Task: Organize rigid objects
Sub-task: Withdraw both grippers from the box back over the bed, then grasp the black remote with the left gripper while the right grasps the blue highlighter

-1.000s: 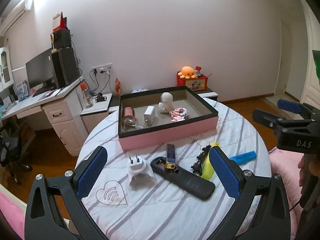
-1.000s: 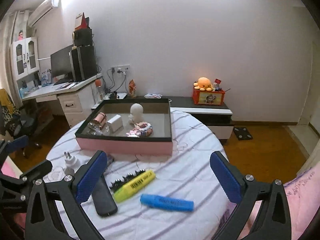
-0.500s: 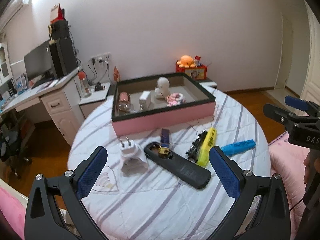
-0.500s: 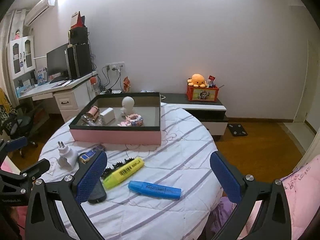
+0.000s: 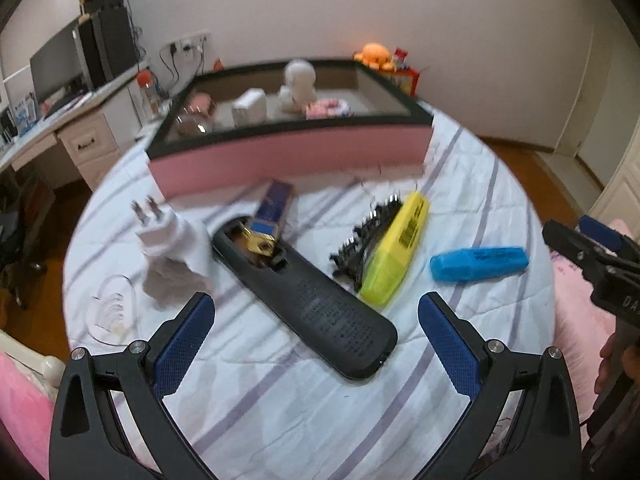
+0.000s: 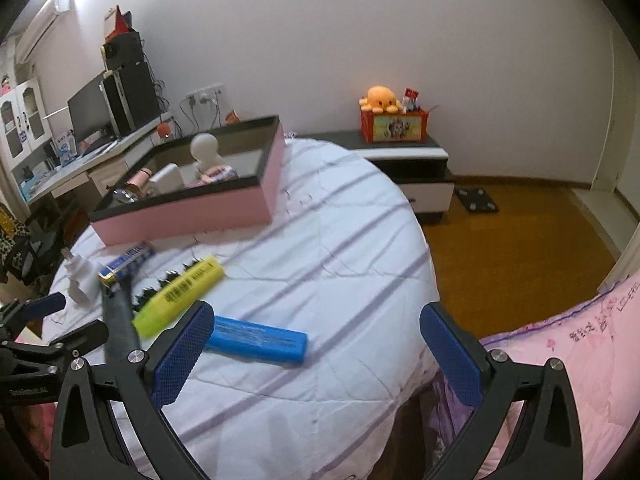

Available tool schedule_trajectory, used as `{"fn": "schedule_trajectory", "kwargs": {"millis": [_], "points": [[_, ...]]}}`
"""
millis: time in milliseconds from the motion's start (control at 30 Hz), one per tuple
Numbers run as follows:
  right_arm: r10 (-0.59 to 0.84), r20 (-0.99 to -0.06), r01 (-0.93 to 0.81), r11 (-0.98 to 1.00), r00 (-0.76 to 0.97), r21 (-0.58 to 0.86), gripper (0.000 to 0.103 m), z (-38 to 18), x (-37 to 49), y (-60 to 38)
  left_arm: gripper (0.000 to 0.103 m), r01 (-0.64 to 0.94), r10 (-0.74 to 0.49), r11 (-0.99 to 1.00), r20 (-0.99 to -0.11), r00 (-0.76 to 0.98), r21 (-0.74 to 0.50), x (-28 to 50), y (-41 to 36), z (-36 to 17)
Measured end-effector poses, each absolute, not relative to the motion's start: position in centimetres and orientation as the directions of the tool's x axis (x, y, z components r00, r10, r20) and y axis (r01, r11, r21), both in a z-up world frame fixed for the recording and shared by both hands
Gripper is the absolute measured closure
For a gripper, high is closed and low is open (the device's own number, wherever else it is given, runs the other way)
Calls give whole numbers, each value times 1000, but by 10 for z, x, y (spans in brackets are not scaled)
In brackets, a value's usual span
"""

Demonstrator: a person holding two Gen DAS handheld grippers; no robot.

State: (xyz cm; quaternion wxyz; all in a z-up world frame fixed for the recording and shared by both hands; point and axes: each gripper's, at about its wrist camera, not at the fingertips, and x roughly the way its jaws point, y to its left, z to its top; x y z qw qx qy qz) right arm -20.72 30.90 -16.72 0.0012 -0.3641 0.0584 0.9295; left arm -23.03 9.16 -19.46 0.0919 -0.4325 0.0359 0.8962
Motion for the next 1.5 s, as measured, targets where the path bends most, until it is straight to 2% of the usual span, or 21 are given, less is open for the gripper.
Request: {"fn": "schedule_trajectory", "kwargs": {"millis": [200,367,567,667,933,1100,1133,1200,1233,1267,1367,1433,1500], "points": [[-64,-701,-47,-989,-710,137,0,-182,-214,322,0,-174,74,-984,-825,-560,29,-239,97,-219],[-93,-709,-21,-989,-700,150,0,-188,-216,321,1,-154,100,-988,-828,-551,-16,-242,90,-228],[-180,-698,98,-983,-693,156,0,-189,-215,309,17,-248,167,-968,-806,-567,-26,-225,78,-226],[-200,-700,170,-979,-686,113,0,-191,-216,301,24,-256,172,-966,-809,-562,-27,-216,70,-223],[-198,-725,292,-957,-660,-4,0,-202,-220,287,25,-230,134,-973,-815,-563,-1,-198,46,-221],[-218,-723,352,-935,-655,-37,0,-207,-230,274,29,-236,145,-972,-813,-565,-9,-196,40,-220],[-212,-735,355,-934,-644,-41,0,-209,-234,271,32,-245,147,-970,-809,-570,-4,-196,42,-220],[-210,-740,364,-930,-639,-50,0,-212,-235,266,44,-266,164,-964,-805,-570,-8,-197,45,-220],[-228,-743,373,-927,-629,-32,3,-213,-235,265,47,-273,172,-962,-802,-572,-11,-197,46,-220],[-246,-748,377,-926,-617,-6,6,-214,-235,264,54,-283,181,-959,-800,-572,-14,-196,47,-220],[-269,-743,355,-934,-612,46,20,-212,-230,266,55,-301,198,-953,-795,-573,-21,-194,44,-220],[-268,-747,345,-937,-608,55,43,-210,-226,267,55,-304,208,-952,-792,-574,-29,-193,40,-219],[-291,-750,340,-936,-594,94,54,-208,-222,269,55,-312,215,-950,-792,-571,-33,-191,38,-219]]}}
